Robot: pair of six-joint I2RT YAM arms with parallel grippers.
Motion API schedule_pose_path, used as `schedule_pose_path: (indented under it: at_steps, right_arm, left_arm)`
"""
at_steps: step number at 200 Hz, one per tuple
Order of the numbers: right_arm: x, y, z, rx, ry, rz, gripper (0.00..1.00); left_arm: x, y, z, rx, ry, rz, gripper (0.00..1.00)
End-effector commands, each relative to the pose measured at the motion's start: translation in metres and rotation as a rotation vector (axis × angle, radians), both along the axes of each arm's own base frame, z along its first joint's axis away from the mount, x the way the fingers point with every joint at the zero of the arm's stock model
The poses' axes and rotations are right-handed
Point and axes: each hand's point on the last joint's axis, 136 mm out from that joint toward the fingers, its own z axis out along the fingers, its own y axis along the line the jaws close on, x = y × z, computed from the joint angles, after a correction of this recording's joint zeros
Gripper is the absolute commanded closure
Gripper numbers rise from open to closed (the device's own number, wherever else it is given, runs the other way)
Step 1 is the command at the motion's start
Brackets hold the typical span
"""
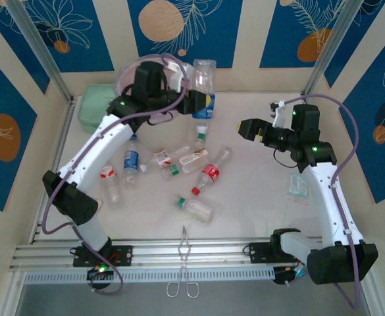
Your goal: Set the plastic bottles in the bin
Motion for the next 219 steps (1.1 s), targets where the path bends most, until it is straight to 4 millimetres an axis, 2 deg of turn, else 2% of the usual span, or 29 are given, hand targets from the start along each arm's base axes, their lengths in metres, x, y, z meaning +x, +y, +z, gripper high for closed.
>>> schedule_pose_path:
  at_steps: [1, 28, 57, 80, 113, 167, 193, 211, 219]
  right_arm:
    - [-0.003, -0.014, -0.02, 0.01, 0.1, -0.084, 0.0]
    - [-0.001, -0.018, -0.033, 0.039, 0.164, -0.115, 0.01]
    - [0.0, -0.017, -0.043, 0.046, 0.192, -0.115, 0.01]
    - [-0.004, -0.019, -0.044, 0.024, 0.204, -0.115, 0.01]
    - [-0.013, -0.027, -0.044, -0.03, 0.214, -0.121, 0.01]
    - [-0.018, -0.031, -0.046, -0.009, 0.216, -0.137, 0.01]
    - [-0.014, -0.031, -0.041, -0.006, 0.207, -0.127, 0.01]
    - [-0.01, -0.031, -0.046, -0.004, 0.228, -0.138, 0.0]
    - [-0.01, -0.031, -0.048, 0.002, 0.239, -0.143, 0.0]
  left_arm:
    - [0.026, 0.04, 0.014, 0.072, -0.054, 0.102, 0.56]
    - [0.075, 0.088, 0.023, 0.076, -0.048, 0.258, 0.72]
    - [0.111, 0.112, 0.013, 0.136, -0.054, 0.346, 0.77]
    - [0.127, 0.129, 0.002, 0.192, -0.068, 0.412, 0.83]
    - [0.138, 0.136, -0.049, 0.308, 0.021, 0.428, 0.88]
    - [0.133, 0.143, -0.14, 0.533, 0.172, 0.347, 0.9]
    - [0.132, 0.143, -0.18, 0.601, 0.244, 0.305, 0.85]
    - [0.131, 0.137, -0.203, 0.609, 0.276, 0.275, 0.76]
    - [0.13, 0.135, -0.212, 0.62, 0.284, 0.266, 0.69]
